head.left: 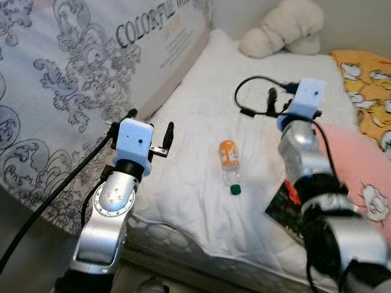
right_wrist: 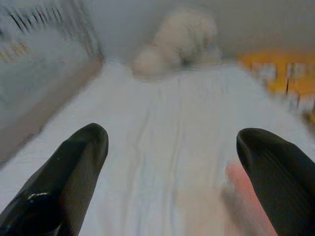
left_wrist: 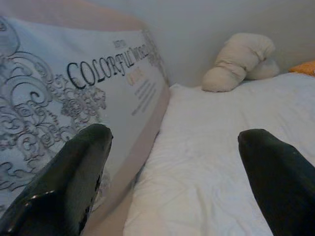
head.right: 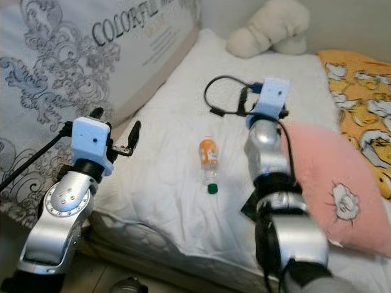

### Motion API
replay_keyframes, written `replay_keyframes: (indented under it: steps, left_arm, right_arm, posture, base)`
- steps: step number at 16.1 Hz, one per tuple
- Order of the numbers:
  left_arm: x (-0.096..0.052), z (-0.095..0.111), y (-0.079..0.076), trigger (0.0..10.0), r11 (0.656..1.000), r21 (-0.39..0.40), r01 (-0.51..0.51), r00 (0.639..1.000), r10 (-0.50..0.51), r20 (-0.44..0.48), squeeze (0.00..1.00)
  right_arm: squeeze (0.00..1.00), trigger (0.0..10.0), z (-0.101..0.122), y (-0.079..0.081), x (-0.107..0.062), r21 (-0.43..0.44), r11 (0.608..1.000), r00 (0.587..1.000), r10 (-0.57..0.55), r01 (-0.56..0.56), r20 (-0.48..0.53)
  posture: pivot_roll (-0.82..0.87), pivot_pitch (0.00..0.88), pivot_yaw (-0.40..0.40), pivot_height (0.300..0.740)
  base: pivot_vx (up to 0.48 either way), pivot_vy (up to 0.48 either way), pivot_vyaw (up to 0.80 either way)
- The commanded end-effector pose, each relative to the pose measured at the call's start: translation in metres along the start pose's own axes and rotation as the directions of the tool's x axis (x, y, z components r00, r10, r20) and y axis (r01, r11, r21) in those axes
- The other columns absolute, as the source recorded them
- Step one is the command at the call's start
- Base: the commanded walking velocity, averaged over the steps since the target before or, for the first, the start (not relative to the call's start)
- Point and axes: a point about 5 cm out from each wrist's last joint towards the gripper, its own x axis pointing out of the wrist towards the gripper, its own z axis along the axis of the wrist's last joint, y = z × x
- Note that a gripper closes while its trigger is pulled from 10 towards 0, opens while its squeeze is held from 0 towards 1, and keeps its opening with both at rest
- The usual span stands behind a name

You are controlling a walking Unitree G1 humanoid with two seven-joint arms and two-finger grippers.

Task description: Clean up the room

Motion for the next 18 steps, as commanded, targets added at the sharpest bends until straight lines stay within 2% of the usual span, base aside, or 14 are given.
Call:
replay_keyframes:
  steps: [1,2,4,5,9,10,12,18]
  left_arm:
    - [-0.004,0.001,-0.003,10.0,1.000,0.014,0.021,1.000,-0.020,-0.023,0.00]
    - [-0.004,0.001,-0.003,10.0,1.000,0.014,0.021,1.000,-0.020,-0.023,0.00]
    - [-0.010,0.000,-0.013,10.0,0.993,0.026,0.115,0.988,-0.111,-0.109,0.00]
    - [-0.014,0.002,-0.017,10.0,0.988,0.027,0.149,0.980,-0.144,-0.137,0.00]
    - [-0.026,0.016,-0.027,10.0,0.982,0.008,0.188,0.972,-0.185,-0.144,0.00]
    - [-0.036,0.015,-0.028,10.0,0.980,0.011,0.197,0.963,-0.192,-0.187,0.00]
    - [-0.047,0.015,-0.027,10.0,0.978,0.023,0.210,0.952,-0.199,-0.235,0.00]
    - [-0.070,0.015,-0.030,10.0,0.973,0.014,0.229,0.927,-0.214,-0.308,0.00]
  right_arm:
    - [0.00,10.0,-0.023,-0.006,0.000,0.027,0.999,0.987,-0.024,0.028,-0.160]
    - [0.00,10.0,-0.023,-0.006,0.000,0.027,0.999,0.987,-0.024,0.028,-0.160]
    - [0.00,10.0,-0.056,-0.006,-0.009,0.017,1.000,0.934,0.003,0.004,-0.356]
    - [0.00,10.0,-0.066,-0.007,-0.013,0.028,1.000,0.916,0.000,0.013,-0.400]
    - [0.00,10.0,-0.085,-0.008,-0.021,0.021,1.000,0.883,0.004,0.007,-0.470]
    - [0.00,10.0,-0.096,-0.002,-0.027,0.023,1.000,0.863,0.018,-0.007,-0.505]
    - [0.00,10.0,-0.103,0.008,-0.033,0.035,0.999,0.845,0.050,-0.036,-0.532]
    - [0.00,10.0,-0.122,0.017,-0.046,0.018,0.995,0.811,0.087,-0.094,-0.578]
  posture:
    - [0.33,0.000,-0.059,0.736]
    - [0.33,0.000,-0.059,0.736]
    - [0.36,0.000,-0.067,0.736]
    - [0.37,0.000,-0.069,0.736]
    - [0.39,0.031,-0.066,0.736]
    - [0.40,0.088,-0.051,0.736]
    - [0.41,0.133,-0.043,0.736]
    - [0.45,0.196,-0.034,0.736]
  base:
    - [0.000,0.000,0.00]
    - [0.000,0.000,0.00]
    - [0.000,0.000,0.00]
    - [0.000,0.000,0.00]
    - [0.000,0.000,0.00]
    - [0.000,0.000,0.00]
    - [0.000,0.000,0.00]
    - [0.000,0.000,0.00]
